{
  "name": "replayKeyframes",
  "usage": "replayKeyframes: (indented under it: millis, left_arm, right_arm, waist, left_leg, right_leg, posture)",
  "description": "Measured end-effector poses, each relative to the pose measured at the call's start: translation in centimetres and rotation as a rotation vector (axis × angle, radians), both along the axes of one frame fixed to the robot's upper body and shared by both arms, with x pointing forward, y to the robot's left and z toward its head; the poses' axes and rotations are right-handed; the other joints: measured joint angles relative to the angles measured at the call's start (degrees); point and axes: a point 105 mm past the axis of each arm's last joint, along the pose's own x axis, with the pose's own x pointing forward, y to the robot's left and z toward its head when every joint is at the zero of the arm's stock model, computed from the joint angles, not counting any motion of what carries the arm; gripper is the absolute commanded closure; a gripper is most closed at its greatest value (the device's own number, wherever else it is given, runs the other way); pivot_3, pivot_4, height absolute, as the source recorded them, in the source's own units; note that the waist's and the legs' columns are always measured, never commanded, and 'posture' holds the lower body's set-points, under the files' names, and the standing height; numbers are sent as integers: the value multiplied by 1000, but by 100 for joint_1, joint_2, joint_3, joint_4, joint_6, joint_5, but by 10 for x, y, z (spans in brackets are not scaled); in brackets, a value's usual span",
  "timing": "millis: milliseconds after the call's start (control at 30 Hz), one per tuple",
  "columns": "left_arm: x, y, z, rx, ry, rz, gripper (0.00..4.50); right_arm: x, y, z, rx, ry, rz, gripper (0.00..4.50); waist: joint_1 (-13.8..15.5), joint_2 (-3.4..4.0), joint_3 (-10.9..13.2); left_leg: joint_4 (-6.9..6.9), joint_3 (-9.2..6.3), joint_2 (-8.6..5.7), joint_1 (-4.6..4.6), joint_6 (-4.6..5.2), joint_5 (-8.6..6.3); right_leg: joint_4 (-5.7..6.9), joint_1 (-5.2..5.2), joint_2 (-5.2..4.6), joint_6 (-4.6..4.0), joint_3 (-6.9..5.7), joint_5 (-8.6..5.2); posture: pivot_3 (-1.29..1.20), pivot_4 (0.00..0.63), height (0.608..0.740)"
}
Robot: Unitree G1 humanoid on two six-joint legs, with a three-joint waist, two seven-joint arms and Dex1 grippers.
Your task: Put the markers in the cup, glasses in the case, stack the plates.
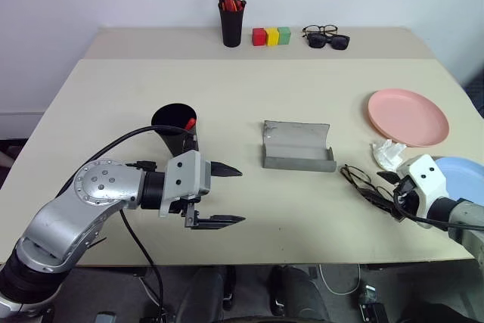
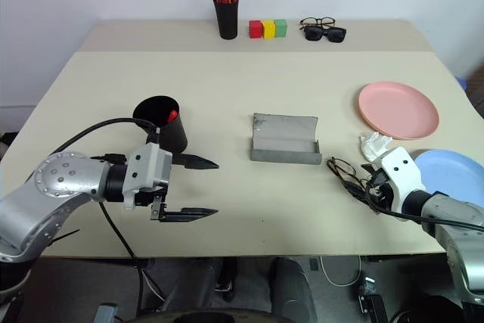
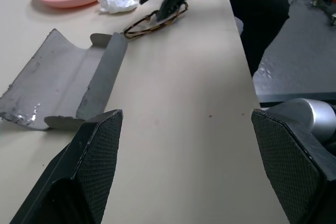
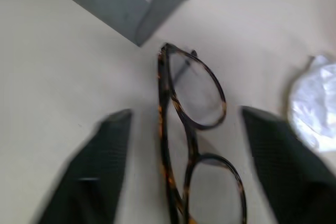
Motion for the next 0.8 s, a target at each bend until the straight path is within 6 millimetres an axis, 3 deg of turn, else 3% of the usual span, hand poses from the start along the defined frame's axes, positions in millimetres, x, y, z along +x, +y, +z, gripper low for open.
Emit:
replayKeyframes:
  millis: [233, 367, 467, 600, 800]
  left_arm:
    - [-3, 0, 5, -4, -6, 3, 501]
    - [6, 2, 5, -7, 2, 19, 501]
    - [9, 1, 1, 4, 13, 18, 501]
    - [9, 1, 2, 1, 6, 6, 501]
    - [6, 3, -4, 0, 27, 10, 501]
  right_arm:
    - [0, -32, 25, -47, -92, -112, 1099]
    - [-4, -64, 21, -186, -90, -172, 1099]
    - [-5, -77, 15, -247, -97, -189, 1099]
    - [-6, -79, 6, -360, -94, -128, 1099]
    - [-12, -66, -8, -436, -85, 2, 1099]
  waist:
    - [-3, 0, 0]
    - [-3, 0, 0]
    - [-20, 1, -1]
    - [-15, 2, -1]
    - [-4, 2, -2]
  left_leg:
    - [-1, 0, 0, 0, 0, 0]
    - [3, 3, 0, 2, 0, 1]
    - [4, 4, 0, 6, 1, 2]
    - [2, 3, 4, 8, -1, 3]
    - [4, 2, 5, 8, -1, 3]
  right_leg:
    - [0, 0, 2, 0, -1, 0]
    - [-1, 6, 3, 0, -2, 0]
    - [0, 7, 5, 0, -2, 0]
    - [1, 7, 8, 0, -2, 0]
    - [1, 10, 7, 0, -2, 0]
  posture:
    - [0, 150, 740]
    - [0, 150, 740]
    - [0, 150, 740]
    - [0, 150, 740]
    - [0, 150, 740]
